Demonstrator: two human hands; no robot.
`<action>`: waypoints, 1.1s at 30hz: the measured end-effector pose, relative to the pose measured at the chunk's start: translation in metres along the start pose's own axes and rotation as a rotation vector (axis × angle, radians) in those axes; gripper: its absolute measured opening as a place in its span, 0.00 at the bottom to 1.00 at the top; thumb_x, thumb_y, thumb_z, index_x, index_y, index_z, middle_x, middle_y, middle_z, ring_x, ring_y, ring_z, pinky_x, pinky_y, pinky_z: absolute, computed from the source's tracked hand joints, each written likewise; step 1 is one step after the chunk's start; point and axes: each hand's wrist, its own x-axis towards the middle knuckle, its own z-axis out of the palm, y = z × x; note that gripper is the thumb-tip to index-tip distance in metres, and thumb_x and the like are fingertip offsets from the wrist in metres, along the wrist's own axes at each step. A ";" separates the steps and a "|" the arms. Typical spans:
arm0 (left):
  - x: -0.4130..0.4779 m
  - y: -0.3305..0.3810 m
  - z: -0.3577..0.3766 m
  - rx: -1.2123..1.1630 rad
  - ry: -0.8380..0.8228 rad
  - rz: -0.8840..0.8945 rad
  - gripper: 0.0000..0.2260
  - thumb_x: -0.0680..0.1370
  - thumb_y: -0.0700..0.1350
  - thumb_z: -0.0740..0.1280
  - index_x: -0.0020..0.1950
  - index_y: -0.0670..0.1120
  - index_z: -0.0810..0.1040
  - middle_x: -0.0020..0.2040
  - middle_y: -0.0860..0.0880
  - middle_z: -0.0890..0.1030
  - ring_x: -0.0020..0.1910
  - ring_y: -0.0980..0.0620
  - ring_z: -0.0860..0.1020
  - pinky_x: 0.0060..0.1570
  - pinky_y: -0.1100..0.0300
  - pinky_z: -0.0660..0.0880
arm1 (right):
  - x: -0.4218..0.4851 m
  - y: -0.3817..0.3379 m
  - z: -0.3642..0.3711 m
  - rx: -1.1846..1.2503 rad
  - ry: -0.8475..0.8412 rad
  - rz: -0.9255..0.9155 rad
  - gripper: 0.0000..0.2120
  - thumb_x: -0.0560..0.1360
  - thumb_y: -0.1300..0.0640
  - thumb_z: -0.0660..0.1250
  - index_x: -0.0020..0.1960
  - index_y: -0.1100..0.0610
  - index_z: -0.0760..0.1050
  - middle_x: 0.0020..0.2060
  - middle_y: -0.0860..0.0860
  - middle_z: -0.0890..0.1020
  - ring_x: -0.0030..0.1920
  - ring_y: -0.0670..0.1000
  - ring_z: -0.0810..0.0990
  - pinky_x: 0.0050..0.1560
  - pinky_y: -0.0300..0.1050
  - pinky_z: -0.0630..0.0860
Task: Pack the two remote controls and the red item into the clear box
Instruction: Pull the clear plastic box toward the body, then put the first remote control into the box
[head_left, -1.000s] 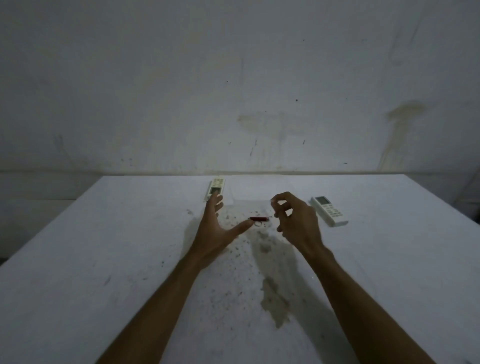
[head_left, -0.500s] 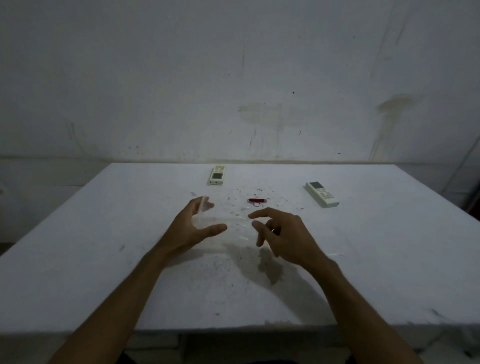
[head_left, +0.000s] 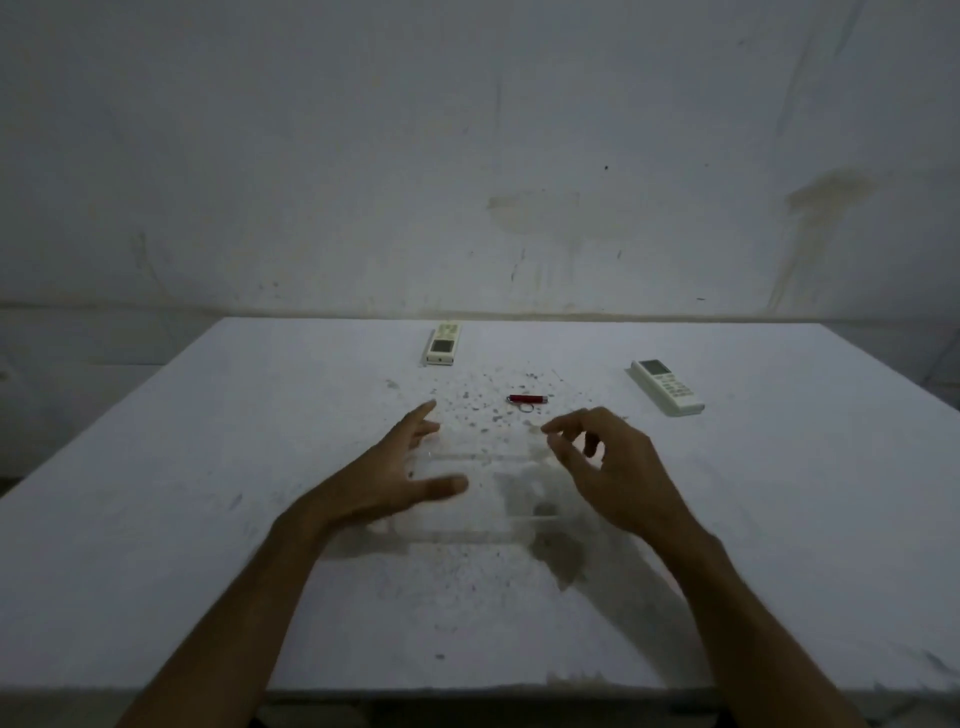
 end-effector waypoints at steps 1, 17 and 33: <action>0.008 0.001 -0.006 -0.064 0.034 -0.017 0.55 0.60 0.81 0.66 0.81 0.58 0.56 0.78 0.51 0.67 0.73 0.51 0.69 0.72 0.47 0.68 | 0.014 0.000 -0.004 0.005 -0.005 0.010 0.09 0.81 0.47 0.64 0.58 0.44 0.80 0.48 0.40 0.80 0.44 0.40 0.78 0.43 0.32 0.72; 0.221 -0.014 -0.040 0.483 0.436 -0.352 0.44 0.70 0.74 0.64 0.72 0.41 0.70 0.70 0.40 0.73 0.68 0.38 0.73 0.64 0.44 0.72 | 0.133 0.094 0.049 -0.446 -0.371 0.184 0.27 0.82 0.38 0.44 0.77 0.46 0.57 0.82 0.57 0.53 0.82 0.59 0.50 0.78 0.59 0.48; 0.177 0.007 -0.038 0.013 0.462 -0.105 0.21 0.79 0.50 0.71 0.70 0.45 0.76 0.60 0.49 0.80 0.47 0.52 0.80 0.37 0.64 0.76 | 0.128 0.087 0.047 -0.328 -0.307 0.239 0.28 0.82 0.37 0.41 0.79 0.43 0.58 0.82 0.53 0.54 0.82 0.56 0.50 0.80 0.58 0.46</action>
